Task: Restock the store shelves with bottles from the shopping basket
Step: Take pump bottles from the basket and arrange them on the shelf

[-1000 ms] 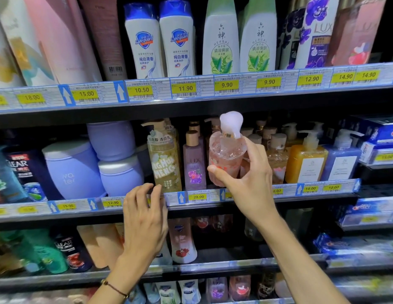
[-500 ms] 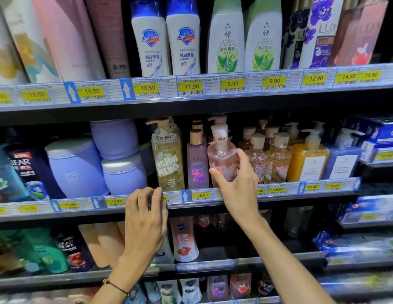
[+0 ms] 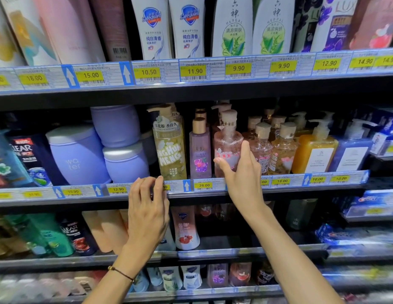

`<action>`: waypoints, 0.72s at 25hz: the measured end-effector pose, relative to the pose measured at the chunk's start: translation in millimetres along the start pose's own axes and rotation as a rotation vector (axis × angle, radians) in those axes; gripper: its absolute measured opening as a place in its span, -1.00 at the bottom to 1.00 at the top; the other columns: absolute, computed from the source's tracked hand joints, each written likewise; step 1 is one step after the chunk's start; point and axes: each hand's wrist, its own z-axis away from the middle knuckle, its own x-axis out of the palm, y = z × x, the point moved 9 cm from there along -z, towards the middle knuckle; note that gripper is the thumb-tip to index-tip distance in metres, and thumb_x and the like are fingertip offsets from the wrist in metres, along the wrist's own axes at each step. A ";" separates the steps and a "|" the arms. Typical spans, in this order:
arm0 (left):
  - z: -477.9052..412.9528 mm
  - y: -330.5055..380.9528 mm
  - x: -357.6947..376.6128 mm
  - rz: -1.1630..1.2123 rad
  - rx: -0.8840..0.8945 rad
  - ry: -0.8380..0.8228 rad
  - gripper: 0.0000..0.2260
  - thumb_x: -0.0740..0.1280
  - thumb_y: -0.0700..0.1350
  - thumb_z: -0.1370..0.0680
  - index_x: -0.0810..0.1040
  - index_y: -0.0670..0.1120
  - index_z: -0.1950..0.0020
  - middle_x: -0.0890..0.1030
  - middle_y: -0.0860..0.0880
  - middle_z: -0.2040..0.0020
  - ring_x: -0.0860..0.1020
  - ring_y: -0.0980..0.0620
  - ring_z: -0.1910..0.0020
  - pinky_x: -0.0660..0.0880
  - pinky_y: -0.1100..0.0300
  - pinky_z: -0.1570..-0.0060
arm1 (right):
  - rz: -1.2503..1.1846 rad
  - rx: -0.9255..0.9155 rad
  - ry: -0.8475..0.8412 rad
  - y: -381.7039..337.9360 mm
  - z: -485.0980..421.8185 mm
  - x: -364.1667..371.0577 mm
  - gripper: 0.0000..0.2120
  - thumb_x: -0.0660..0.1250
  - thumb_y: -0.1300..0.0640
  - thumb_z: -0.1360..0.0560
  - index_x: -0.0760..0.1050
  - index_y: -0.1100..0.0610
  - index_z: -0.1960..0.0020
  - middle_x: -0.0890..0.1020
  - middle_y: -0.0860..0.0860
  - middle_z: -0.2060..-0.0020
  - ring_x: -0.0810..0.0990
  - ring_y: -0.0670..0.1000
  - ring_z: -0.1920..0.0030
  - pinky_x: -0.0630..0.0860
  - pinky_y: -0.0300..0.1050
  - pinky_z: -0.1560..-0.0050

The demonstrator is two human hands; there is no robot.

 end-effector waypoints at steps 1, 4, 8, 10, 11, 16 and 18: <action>0.1 0.2 0.3 -0.003 0.000 -0.001 -0.66 0.23 -0.21 -0.63 0.49 -0.32 -0.36 0.49 -0.31 -0.21 0.43 -0.34 -0.20 0.35 -0.21 -0.41 | 0.017 -0.011 0.004 -0.6 0.9 -1.0 -0.20 0.34 -0.08 -0.60 -0.01 0.17 -0.63 0.34 0.10 -0.51 0.25 0.05 -0.46 0.18 -0.29 -0.29; -0.1 -0.1 0.2 -0.013 -0.002 -0.005 -0.66 0.24 -0.20 -0.63 0.48 -0.32 -0.37 0.49 -0.31 -0.22 0.43 -0.34 -0.21 0.35 -0.21 -0.42 | 0.112 -0.057 0.009 -3.3 6.1 -2.9 -0.18 0.34 -0.05 -0.61 -0.08 0.17 -0.64 0.40 0.13 -0.45 0.36 0.10 -0.41 0.35 -0.07 -0.34; -0.6 3.9 -2.7 -0.021 -0.004 -0.007 -0.65 0.25 -0.21 -0.62 0.47 -0.32 -0.37 0.48 -0.31 -0.23 0.40 -0.31 -0.24 0.32 -0.20 -0.46 | 0.136 -0.080 0.039 -3.0 11.5 -6.8 -0.30 0.36 0.05 -0.61 0.07 0.20 -0.59 0.51 0.17 -0.31 0.47 0.14 -0.27 0.30 -0.25 -0.08; -1.8 5.8 -3.2 -0.015 -0.006 -0.007 -0.65 0.24 -0.21 -0.62 0.46 -0.31 -0.38 0.47 -0.30 -0.23 0.39 -0.30 -0.25 0.31 -0.20 -0.47 | 0.130 -0.088 0.030 -2.4 11.1 -7.0 -0.34 0.33 0.06 -0.62 0.10 0.22 -0.58 0.48 0.18 -0.35 0.45 0.15 -0.32 0.24 -0.32 -0.09; -1.9 5.2 -2.9 -0.013 -0.010 -0.014 -0.64 0.24 -0.20 -0.62 0.45 -0.30 -0.39 0.47 -0.30 -0.24 0.39 -0.30 -0.25 0.30 -0.20 -0.47 | 0.132 -0.095 0.015 -1.8 10.6 -6.0 -0.34 0.31 0.06 -0.64 0.08 0.22 -0.60 0.42 0.17 -0.44 0.40 0.14 -0.39 0.21 -0.35 -0.16; -0.4 2.6 -2.3 -0.027 -0.029 -0.046 -0.64 0.22 -0.18 -0.63 0.45 -0.29 -0.41 0.48 -0.29 -0.25 0.41 -0.32 -0.26 0.29 -0.19 -0.48 | 0.161 -0.124 -0.003 -4.4 16.5 -3.4 -0.32 0.24 0.04 -0.67 0.00 0.26 -0.63 0.21 0.18 -0.58 0.23 0.15 -0.55 0.18 -0.09 -0.48; -3.9 6.2 -4.1 -0.024 -0.009 -0.064 -0.63 0.21 -0.18 -0.64 0.44 -0.29 -0.42 0.48 -0.29 -0.25 0.42 -0.31 -0.26 0.29 -0.19 -0.48 | 0.218 -0.190 0.066 -8.7 26.9 -7.2 -0.34 0.26 0.05 -0.66 0.07 0.30 -0.61 0.26 0.23 -0.56 0.25 0.17 -0.56 0.24 0.04 -0.53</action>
